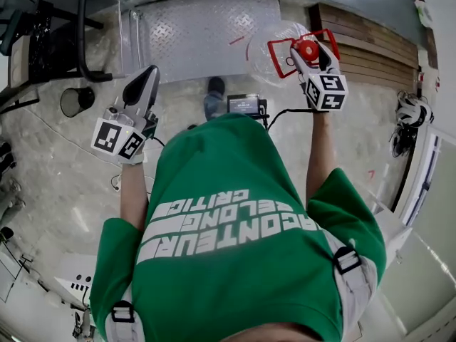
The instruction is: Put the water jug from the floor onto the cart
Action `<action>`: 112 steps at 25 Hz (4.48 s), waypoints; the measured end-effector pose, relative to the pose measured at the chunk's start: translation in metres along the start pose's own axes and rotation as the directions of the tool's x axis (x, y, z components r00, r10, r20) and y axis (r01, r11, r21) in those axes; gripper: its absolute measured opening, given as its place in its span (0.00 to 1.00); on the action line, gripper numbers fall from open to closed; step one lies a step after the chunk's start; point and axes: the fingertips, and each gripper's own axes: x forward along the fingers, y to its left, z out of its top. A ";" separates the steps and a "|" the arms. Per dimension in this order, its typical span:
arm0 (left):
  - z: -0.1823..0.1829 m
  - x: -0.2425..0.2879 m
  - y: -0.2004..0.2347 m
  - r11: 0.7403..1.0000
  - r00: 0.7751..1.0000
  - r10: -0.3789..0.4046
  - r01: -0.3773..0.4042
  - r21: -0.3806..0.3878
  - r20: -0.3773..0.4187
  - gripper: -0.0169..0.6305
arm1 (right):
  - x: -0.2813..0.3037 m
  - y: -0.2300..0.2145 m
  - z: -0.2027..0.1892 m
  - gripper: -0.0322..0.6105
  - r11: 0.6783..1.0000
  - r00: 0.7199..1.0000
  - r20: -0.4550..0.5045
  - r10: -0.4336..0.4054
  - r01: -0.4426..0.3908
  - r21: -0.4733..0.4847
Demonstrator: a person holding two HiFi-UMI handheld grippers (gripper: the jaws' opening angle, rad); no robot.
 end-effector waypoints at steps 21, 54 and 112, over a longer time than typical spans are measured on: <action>-0.003 0.054 0.047 0.982 0.983 0.180 -0.181 -0.055 -0.017 0.05 | 0.178 0.017 0.007 0.52 0.939 0.950 -0.180 0.253 -0.286 -0.189; 0.006 0.016 0.248 0.936 0.944 0.306 -0.322 -0.143 -0.126 0.05 | 0.444 0.221 -0.091 0.52 0.764 0.674 -0.660 0.333 -0.603 -0.231; -0.009 0.200 0.046 0.989 0.986 -0.139 0.143 0.033 -0.095 0.05 | 0.068 -0.031 0.117 0.04 0.972 0.916 0.331 0.226 -0.236 -0.009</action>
